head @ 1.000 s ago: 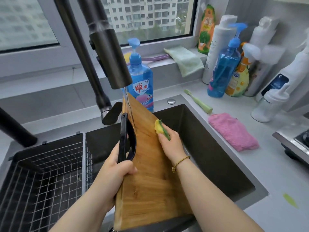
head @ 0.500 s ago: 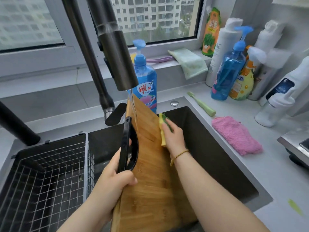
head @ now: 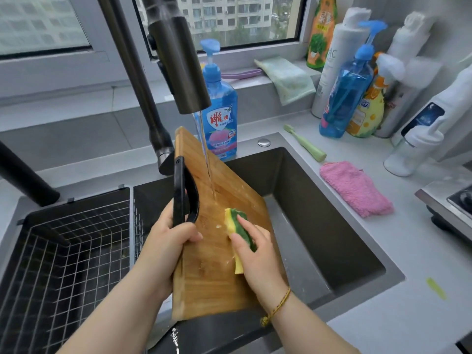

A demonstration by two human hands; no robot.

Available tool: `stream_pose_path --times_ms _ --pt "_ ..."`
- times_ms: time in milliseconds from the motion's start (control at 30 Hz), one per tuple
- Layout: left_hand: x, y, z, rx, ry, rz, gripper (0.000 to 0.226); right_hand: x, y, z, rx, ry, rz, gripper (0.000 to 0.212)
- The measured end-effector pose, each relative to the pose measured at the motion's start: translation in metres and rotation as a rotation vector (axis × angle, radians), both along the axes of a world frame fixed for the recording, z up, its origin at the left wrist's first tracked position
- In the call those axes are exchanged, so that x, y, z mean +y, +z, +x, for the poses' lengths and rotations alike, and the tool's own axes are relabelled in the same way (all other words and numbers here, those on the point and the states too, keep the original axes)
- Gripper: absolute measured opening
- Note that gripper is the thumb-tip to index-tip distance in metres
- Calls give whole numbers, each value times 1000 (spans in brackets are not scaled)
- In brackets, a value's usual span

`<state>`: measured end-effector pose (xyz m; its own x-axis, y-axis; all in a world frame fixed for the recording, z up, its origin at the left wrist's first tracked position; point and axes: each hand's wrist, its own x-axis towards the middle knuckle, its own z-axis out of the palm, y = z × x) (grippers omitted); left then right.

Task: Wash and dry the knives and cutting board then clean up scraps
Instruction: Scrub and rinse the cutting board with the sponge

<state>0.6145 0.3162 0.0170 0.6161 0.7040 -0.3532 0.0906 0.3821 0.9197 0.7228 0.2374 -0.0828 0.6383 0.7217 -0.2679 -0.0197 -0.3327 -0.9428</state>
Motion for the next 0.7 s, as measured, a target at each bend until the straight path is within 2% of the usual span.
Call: stream_pose_path --times_ms 100,167,267,367,467,533,633,700 --pt "-6 -2 0 3 60 -25 51 -3 -4 10 95 -105 -65 38" --pt "-10 -3 -1 11 84 -38 55 -10 -8 9 139 -94 -86 38" --pt "-10 -1 -6 22 145 -51 53 -6 -2 -10 32 30 -51 40" --pt "-10 1 -13 34 168 -57 54 -11 -6 -20 -58 46 -56 39" --pt "-11 1 -19 30 164 -46 54 -6 -21 -4 73 -109 -175 37" --pt "-10 4 -23 32 165 -44 55 -5 -25 -1 145 -135 -226 39" --pt "-4 8 -31 37 179 -39 56 5 -17 -10 42 -12 -183 41" --pt "-1 10 -35 38 158 -27 47 7 -16 -12 -14 -14 -132 41"
